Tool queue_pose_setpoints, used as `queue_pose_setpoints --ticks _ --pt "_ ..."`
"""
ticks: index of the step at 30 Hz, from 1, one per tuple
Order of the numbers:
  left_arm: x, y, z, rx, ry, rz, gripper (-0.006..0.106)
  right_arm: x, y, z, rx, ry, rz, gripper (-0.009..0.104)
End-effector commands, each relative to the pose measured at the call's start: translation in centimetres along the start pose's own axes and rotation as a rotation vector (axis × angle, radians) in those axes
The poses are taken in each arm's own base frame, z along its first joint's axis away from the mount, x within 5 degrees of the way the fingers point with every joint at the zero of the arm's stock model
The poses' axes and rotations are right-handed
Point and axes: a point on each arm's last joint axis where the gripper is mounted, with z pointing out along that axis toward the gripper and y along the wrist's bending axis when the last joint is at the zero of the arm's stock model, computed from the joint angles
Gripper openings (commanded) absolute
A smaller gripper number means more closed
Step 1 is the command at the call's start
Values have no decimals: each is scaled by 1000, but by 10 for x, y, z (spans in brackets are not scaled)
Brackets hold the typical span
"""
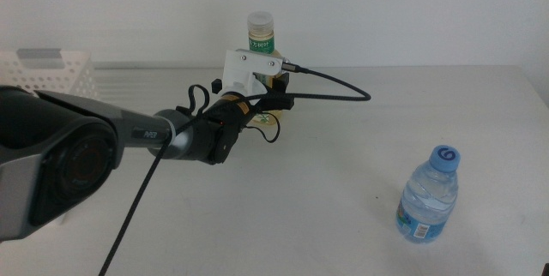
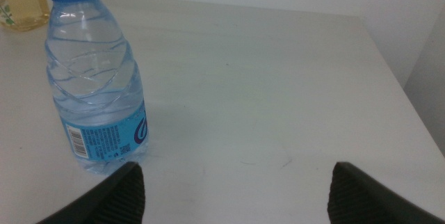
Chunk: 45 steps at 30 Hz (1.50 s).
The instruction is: Use arms to grab the bottles and put them into the dustbin to the left of the table.
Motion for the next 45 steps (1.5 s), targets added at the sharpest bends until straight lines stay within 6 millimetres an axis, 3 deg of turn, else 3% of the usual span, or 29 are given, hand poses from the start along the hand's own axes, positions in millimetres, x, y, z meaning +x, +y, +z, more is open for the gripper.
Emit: queue_pose_setpoints --ticks 1,7,20,23,31,38,45 --pt "-62 -14 -10 37 -153 5 -5 -10 -1 -3 18 -105 -16 96" --pt "-99 -18 -46 38 -60 52 -3 -10 -1 -3 18 -105 -16 96" --pt "-206 -20 -174 22 165 77 0 -10 -1 -3 18 -105 -16 96" --pt "-221 -11 -195 -7 212 71 0 -10 -1 -3 18 -105 -16 96" --pt "-256 46 -234 -191 533 9 0 -10 -1 -3 18 -105 -16 96" --pt "-278 103 -269 -349 643 6 0 -10 -1 -3 18 -105 -16 96" --pt "-271 159 -275 -431 748 -56 0 -10 -1 -3 18 -105 -16 96"
